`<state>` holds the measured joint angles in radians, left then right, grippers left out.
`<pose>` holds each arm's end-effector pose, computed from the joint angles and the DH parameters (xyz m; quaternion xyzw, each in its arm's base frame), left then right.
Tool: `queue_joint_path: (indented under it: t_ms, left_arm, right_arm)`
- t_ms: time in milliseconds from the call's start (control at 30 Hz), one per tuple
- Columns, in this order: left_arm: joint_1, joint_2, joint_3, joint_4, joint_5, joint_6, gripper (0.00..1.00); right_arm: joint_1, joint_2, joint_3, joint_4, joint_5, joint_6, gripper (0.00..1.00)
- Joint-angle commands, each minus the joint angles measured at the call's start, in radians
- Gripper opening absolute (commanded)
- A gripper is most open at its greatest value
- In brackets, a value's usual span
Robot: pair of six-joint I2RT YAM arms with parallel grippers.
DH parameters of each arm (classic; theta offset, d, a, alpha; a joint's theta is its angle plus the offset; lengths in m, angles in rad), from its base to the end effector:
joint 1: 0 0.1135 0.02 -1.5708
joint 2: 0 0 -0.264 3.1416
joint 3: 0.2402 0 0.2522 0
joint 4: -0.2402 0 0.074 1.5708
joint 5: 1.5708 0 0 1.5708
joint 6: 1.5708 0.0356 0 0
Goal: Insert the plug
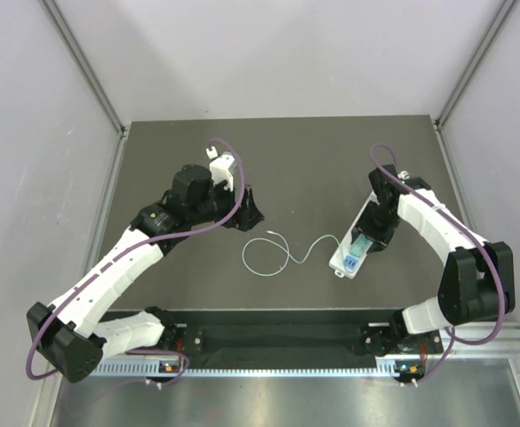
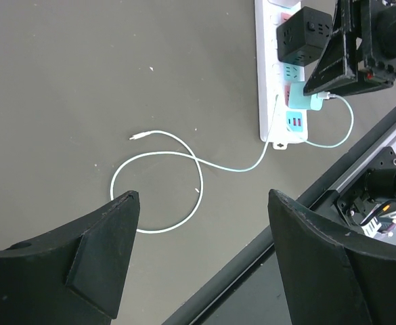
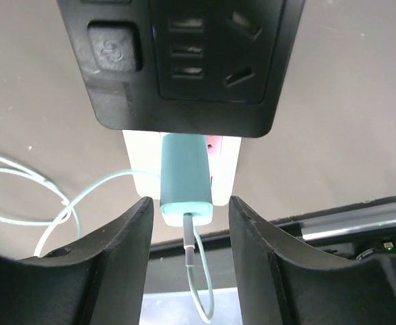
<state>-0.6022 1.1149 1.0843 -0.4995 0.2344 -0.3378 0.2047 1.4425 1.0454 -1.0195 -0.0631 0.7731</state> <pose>0.1965 -0.1451 0.3481 0.1712 0.8465 -0.3141 0.3943 0.2464 0.0535 0.2277 0.2771 0.9572 0.0639 0.0532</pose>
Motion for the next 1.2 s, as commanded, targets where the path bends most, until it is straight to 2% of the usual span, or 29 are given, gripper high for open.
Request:
queue_joint_path:
  t_ms: [0,333,867,1167]
  left_arm:
    - [-0.002,-0.018,-0.007,0.044,-0.013,0.008,0.81]
    - [-0.01,-0.006,-0.011,0.045,-0.001,0.003,0.81]
    - [-0.016,0.0,-0.011,0.045,-0.004,0.005,0.81]
    - [-0.018,0.002,-0.009,0.045,-0.001,0.005,0.8]
  right_arm:
    - [0.056,-0.057,-0.008,0.022,0.101,0.075,0.48]
    - [0.133,-0.114,-0.056,0.051,0.232,0.163,0.47]
    - [0.148,-0.156,-0.127,0.145,0.229,0.175,0.4]
    - [0.18,-0.168,-0.14,0.159,0.223,0.206,0.42]
